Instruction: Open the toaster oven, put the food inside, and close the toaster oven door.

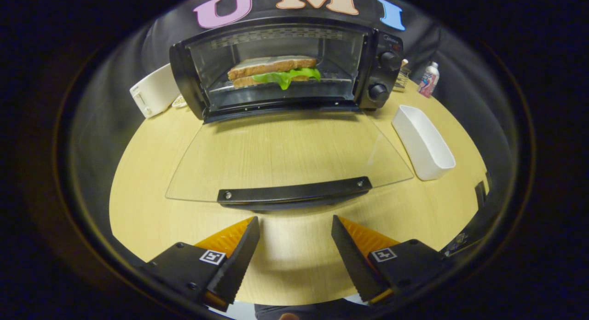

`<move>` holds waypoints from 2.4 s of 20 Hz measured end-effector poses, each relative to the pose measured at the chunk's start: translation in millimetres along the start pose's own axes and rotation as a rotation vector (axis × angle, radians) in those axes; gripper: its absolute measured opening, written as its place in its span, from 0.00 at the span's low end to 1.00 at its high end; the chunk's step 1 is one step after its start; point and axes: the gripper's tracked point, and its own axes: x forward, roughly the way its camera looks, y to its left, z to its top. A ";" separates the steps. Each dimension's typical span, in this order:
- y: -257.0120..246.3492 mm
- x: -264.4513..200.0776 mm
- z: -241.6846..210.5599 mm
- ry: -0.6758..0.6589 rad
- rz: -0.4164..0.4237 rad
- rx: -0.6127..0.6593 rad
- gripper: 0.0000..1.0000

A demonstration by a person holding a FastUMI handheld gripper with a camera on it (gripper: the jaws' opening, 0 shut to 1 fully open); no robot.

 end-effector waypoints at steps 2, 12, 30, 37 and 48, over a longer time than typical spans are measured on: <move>0.1 0.2 0.6 -0.002 0.002 0.004 0.99; 16.9 -20.9 67.1 -0.200 0.074 0.058 0.99; 52.7 -24.9 212.5 -0.430 0.196 0.180 0.98; 45.9 -37.9 227.2 -0.477 0.198 0.148 0.98; -10.8 -119.8 288.7 -0.700 0.131 0.111 0.99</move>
